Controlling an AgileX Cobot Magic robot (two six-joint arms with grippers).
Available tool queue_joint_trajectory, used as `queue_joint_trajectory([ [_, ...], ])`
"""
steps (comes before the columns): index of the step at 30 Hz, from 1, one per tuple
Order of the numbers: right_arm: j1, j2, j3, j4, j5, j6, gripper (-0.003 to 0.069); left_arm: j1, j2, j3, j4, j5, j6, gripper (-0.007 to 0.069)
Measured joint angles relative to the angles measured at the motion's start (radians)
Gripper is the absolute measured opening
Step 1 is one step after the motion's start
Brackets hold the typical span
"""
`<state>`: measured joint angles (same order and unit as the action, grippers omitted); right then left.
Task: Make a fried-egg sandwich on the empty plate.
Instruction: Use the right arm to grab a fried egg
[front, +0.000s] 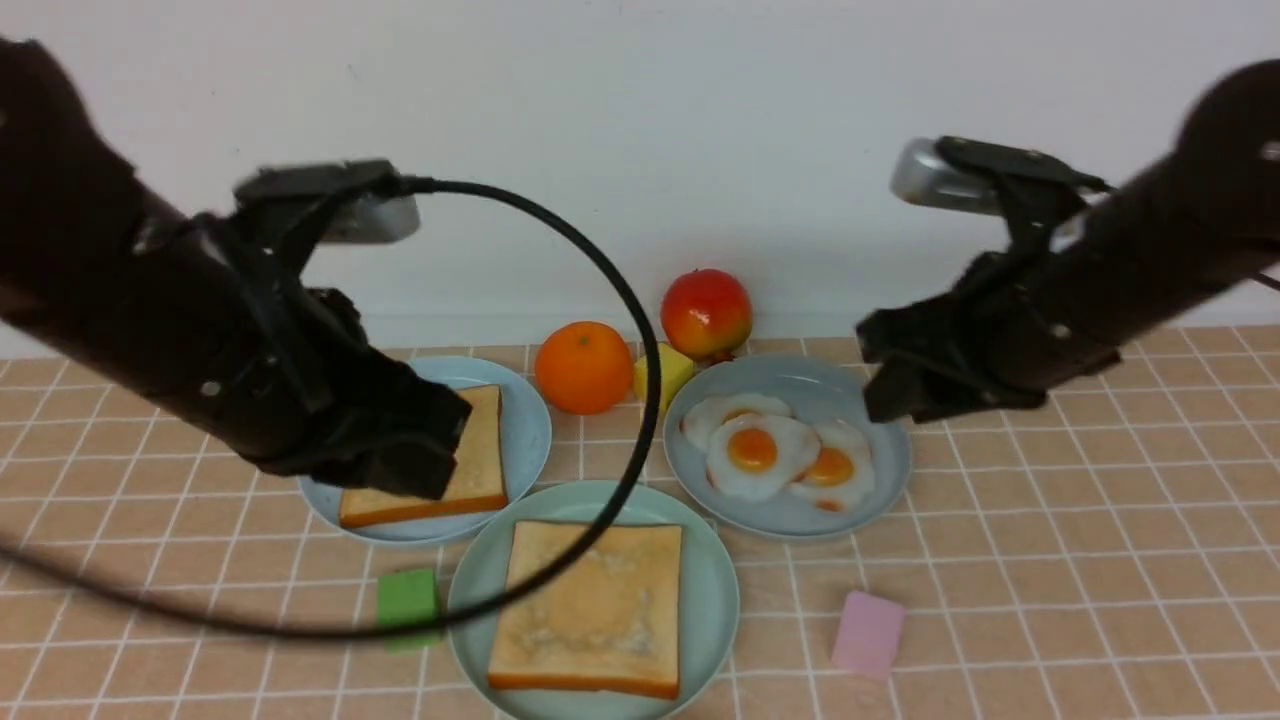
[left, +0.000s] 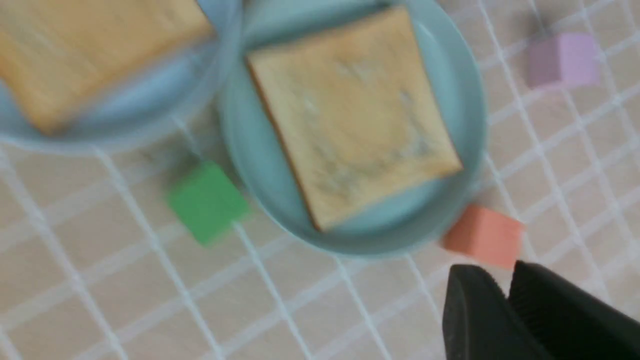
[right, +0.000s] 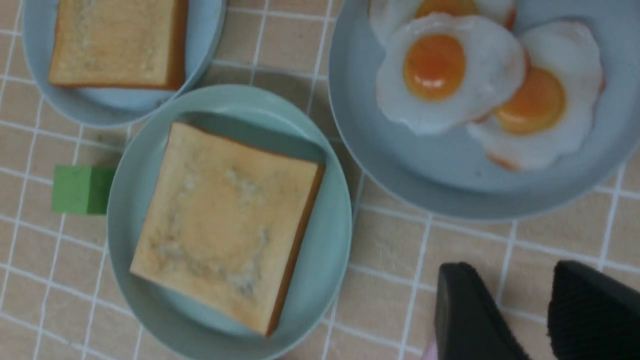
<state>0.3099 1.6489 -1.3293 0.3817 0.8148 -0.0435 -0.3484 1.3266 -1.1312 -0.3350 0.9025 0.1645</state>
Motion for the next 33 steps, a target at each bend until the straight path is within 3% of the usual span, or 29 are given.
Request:
queue_joint_trajectory([
  [6,-0.015,0.148,-0.156,-0.016,0.072,0.013,0.033,-0.073,-0.06,0.144,-0.014,-0.233,0.054,0.012],
  [16,-0.109,0.419,-0.461,0.007,0.212,-0.094,0.0358,-0.085,-0.06,0.171,-0.073,-0.203,0.091,0.012],
  [22,-0.109,0.513,-0.485,0.084,0.213,-0.191,0.0358,-0.085,-0.06,0.171,-0.079,-0.204,0.091,0.0122],
  [33,-0.109,0.619,-0.49,0.17,0.158,-0.213,0.0358,-0.085,-0.06,0.171,-0.081,-0.209,0.091,0.0128],
])
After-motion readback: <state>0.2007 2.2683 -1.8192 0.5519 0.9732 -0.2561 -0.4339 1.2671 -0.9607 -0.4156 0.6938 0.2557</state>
